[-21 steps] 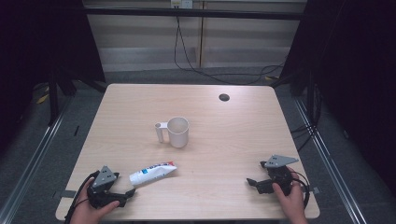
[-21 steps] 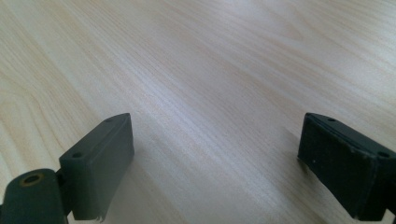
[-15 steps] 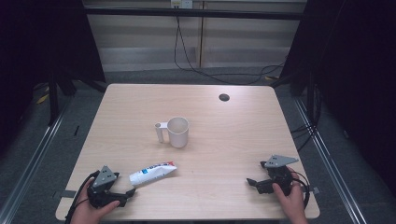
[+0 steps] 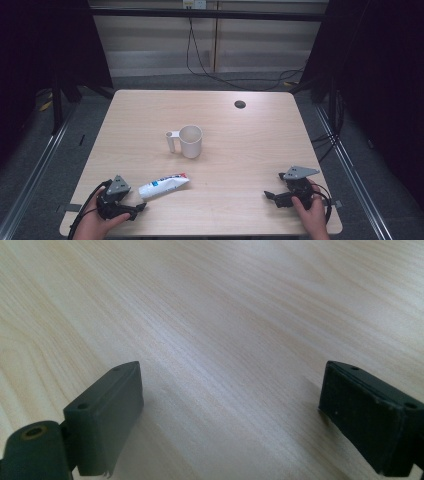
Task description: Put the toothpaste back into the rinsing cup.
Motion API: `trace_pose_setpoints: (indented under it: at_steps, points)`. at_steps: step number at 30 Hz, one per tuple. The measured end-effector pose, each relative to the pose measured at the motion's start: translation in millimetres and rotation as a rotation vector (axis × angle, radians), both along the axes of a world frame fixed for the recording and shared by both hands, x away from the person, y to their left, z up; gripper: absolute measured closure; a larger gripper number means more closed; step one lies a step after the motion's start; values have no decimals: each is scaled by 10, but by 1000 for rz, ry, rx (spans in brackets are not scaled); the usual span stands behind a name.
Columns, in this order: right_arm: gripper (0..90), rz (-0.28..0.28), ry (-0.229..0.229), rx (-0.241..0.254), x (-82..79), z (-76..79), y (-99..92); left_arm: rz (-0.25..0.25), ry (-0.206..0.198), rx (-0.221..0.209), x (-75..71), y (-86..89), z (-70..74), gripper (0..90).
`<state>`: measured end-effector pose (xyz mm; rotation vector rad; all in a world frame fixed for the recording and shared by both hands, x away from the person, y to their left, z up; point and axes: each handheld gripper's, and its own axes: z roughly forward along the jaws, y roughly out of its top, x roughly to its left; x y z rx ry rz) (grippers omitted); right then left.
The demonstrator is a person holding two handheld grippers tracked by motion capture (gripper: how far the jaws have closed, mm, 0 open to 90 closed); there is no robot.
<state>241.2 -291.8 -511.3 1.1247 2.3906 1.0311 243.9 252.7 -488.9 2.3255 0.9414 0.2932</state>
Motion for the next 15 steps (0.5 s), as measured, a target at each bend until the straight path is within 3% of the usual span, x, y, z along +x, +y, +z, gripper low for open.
trace_pose_setpoints:
  at_steps: [1, 4, 5, 8, 13, 15]
  points:
    - [99, 1, 0, 0, 0, 0, 0, -11, 10, 27, 23, -20, 34, 208]
    - [99, 1, 0, 0, 0, 0, 0, -28, 35, 42, 46, -35, 72, 224]
    - [99, 0, 0, 0, 0, 0, 0, -35, 60, 48, 64, -54, 103, 224]
    - [99, 0, 0, 0, 0, 0, 0, -34, 70, 57, 77, -78, 119, 227]
    - [99, 1, 0, -1, 0, 0, 0, -77, 108, 101, 158, -154, 203, 226]
    - [99, 0, 0, 0, 0, 0, 0, -84, 106, 111, 176, -170, 220, 227]
